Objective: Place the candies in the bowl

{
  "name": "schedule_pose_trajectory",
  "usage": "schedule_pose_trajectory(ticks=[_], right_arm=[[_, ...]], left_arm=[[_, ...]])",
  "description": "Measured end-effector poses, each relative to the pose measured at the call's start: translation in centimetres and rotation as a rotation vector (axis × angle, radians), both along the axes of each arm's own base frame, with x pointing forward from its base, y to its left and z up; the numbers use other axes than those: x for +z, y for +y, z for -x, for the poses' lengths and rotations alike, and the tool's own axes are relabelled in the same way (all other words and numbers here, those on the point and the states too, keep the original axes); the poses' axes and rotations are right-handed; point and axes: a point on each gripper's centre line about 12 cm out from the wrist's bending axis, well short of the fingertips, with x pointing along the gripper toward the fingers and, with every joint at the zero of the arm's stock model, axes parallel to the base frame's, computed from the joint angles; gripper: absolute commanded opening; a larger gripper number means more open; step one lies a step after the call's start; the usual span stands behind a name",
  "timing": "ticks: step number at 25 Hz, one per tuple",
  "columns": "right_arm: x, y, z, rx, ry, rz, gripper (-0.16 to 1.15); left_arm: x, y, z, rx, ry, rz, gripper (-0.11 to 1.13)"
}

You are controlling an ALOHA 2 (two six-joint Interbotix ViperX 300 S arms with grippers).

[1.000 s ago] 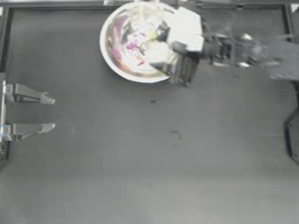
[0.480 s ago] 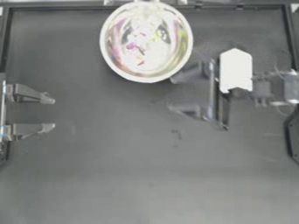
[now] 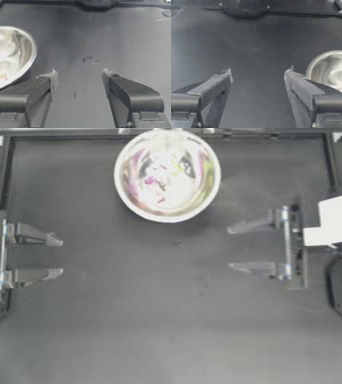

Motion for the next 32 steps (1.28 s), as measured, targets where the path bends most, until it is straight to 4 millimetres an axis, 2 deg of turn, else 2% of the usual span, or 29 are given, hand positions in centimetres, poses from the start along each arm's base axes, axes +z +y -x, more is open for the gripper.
schedule_pose_trajectory(ticks=[10, 27, 32], right_arm=[[0.1, 0.5, 3.5, -0.007, -0.082, -0.024, 0.94], [-0.8, 0.7, 4.6, -0.012, -0.086, -0.038, 0.94], [-0.4, 0.8, 5.1, -0.013, -0.111, -0.041, 0.94]], left_arm=[[0.8, -0.2, -0.1, -0.018, -0.023, -0.041, 0.90], [1.2, -0.4, -0.2, -0.032, -0.032, -0.064, 0.90], [1.6, -0.4, -0.3, -0.033, -0.047, -0.073, 0.90]])
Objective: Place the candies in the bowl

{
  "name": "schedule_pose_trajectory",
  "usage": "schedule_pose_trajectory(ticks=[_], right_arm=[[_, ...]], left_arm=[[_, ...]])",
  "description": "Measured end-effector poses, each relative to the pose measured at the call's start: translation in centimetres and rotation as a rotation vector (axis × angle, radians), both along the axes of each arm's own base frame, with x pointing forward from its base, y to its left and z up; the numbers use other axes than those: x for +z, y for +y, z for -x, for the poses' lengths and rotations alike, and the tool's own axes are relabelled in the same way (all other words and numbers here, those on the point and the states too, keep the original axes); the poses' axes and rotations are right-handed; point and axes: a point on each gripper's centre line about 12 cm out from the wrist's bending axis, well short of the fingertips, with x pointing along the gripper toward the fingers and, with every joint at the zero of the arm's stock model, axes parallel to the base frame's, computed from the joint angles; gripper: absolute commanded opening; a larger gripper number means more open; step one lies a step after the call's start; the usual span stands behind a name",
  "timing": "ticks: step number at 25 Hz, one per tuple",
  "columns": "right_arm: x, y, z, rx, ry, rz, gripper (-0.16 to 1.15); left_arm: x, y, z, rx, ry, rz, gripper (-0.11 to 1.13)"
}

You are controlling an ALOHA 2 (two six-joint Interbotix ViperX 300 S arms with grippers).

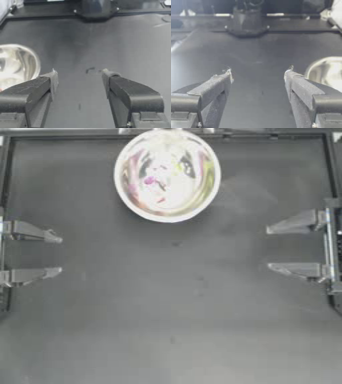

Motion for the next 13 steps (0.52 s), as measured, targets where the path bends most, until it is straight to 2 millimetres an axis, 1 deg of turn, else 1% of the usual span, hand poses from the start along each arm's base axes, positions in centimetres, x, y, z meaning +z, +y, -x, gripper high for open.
schedule_pose_trajectory(ticks=[13], right_arm=[[0.8, 0.1, 0.6, 0.001, -0.039, 0.012, 0.94]], left_arm=[[1.7, 0.0, -0.2, -0.003, -0.052, -0.017, 0.90]])
